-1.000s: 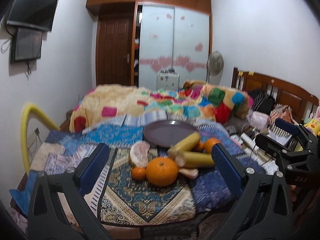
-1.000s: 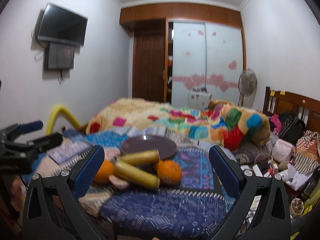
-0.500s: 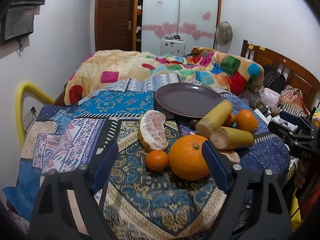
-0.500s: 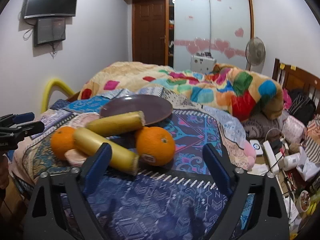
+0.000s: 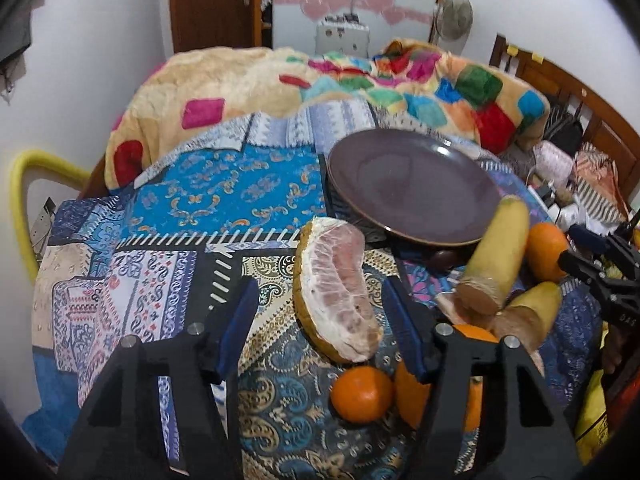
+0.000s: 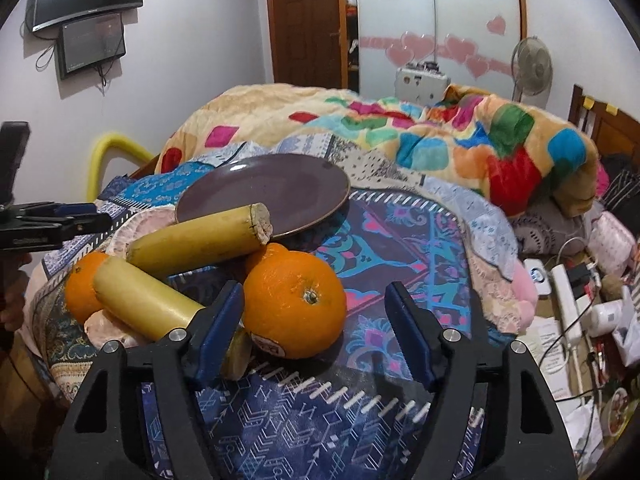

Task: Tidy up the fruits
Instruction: 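Grasp the peeled pomelo wedge with the left gripper while the right grasps a large orange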

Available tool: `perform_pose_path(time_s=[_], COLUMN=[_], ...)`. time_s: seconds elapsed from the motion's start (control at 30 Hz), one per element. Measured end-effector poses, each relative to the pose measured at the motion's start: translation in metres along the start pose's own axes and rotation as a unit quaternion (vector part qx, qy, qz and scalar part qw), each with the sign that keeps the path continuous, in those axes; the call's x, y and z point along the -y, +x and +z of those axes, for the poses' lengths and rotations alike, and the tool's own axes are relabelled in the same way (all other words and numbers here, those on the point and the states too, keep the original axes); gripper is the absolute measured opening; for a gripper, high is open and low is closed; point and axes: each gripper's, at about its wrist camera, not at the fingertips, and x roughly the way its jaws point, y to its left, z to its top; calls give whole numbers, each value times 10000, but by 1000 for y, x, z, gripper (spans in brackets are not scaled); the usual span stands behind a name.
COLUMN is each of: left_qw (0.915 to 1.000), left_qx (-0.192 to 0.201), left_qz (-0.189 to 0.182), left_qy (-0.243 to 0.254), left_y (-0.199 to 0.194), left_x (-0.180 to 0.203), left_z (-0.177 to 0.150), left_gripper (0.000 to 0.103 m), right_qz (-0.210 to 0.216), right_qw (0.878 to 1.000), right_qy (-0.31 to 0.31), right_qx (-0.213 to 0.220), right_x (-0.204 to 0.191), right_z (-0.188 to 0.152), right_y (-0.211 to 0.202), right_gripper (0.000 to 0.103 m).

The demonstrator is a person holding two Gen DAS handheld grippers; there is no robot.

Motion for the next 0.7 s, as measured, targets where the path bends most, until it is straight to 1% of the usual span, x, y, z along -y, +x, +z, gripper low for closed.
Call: perform_pose_path(time_s=[0.13,0.23,0.33,0.53,0.6,0.67,0.7], left_qw=[9993,9982,9969,9942,9925,9919,9917], left_qx=[-306,-536,-738,-1026,-1155,-1165,-1168], left_qz=[63,35,7,-82,-100,-23,-11], left_qy=[215,258,283,298,380,500,529], left_y=[18,30,41,57,64,67,67], left_x=[2,2,2,2,6,11,12], left_z=[7,12,15,24,26,27,27], left_gripper=[64,64,64,62,59,59,57], right_qz=[162,174,295,375,401,467,503], right_qw=[9996,9993,9985,9977,9973,9963,9959], right_qy=[-68,-130,-73,-53,-62,-12,19], right_qx=[-219,-303,-445,-555,-618,-718,-756], right_x=[-3,-5,-3,-1,-1,1,3], right_z=[4,5,6,7,8,9,9], right_y=[7,11,17,20,22,26,28], right_gripper=[65,64,61,61,62,63,63])
